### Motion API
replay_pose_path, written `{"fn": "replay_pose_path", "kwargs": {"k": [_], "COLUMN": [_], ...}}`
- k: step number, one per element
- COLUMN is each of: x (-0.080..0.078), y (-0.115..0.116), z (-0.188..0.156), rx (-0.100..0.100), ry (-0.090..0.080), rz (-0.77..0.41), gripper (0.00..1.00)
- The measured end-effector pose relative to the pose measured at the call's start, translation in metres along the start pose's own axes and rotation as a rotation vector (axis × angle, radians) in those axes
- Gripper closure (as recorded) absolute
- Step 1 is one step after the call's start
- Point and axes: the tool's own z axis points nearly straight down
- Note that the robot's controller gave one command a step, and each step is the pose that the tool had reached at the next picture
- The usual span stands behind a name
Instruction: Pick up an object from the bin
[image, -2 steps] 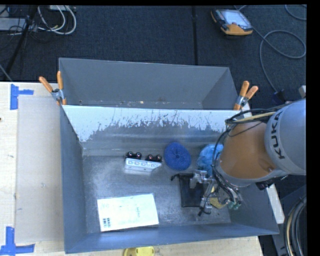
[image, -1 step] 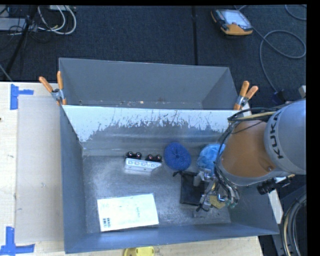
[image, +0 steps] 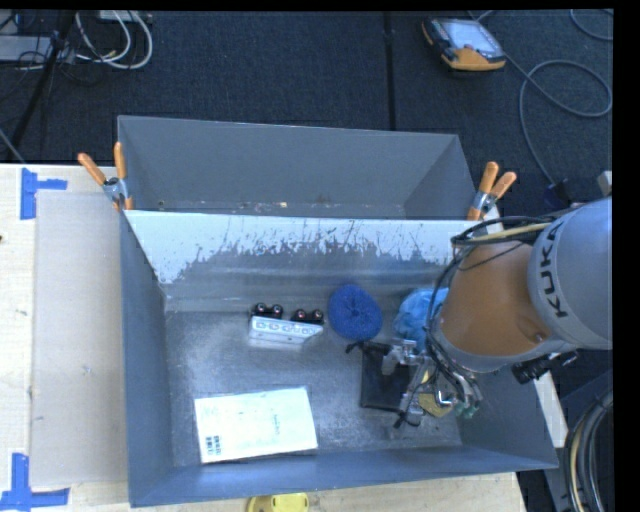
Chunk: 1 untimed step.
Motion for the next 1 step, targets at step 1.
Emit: {"fn": "replay_pose_path", "kwargs": {"k": [1], "x": [-0.0035], "y": [-0.0053], "z": [0.0054], "rx": [-0.003], "ry": [-0.002], "rz": [0.089], "gripper": [1.0]}}
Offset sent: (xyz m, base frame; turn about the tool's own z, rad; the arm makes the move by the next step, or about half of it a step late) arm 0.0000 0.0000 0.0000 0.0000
